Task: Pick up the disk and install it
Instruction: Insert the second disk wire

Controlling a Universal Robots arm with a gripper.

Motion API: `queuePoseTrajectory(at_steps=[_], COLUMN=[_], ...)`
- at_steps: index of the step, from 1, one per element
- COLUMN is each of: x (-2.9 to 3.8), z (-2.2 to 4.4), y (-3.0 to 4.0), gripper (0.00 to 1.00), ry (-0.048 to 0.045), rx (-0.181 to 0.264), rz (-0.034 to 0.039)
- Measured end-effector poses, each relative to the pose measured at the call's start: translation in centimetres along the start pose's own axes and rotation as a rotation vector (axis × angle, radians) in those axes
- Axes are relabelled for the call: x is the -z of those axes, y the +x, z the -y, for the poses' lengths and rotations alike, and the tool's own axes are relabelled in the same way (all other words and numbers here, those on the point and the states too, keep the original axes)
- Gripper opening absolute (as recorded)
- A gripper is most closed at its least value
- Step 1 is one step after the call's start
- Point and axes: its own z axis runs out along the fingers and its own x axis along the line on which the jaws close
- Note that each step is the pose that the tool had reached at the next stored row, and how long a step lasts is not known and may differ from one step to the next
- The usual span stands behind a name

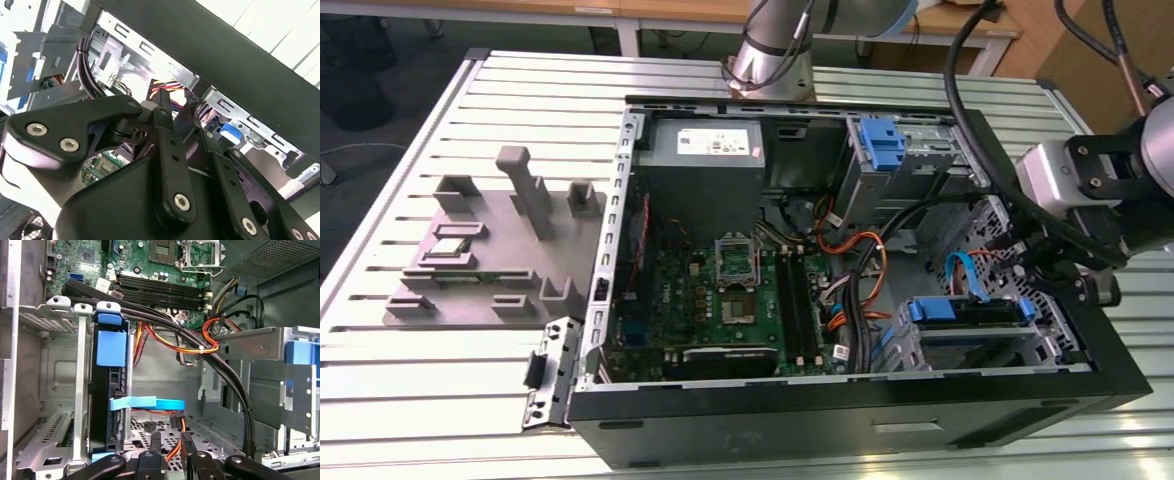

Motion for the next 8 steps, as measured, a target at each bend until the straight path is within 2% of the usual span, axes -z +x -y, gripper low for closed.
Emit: queuePoseTrajectory(at_steps=[3,6,8], x=[-0.01,-0.4,-0.59], z=[0.11,0.13,0.13], y=[0.08,0.25,0.31], gripper=[0.3,0.3,0.3], ry=[-0.0001,-0.0001,-0.0003], rx=[0.0,0.0,0.0], rz=[-0.0017,-0.0018,-0.0072])
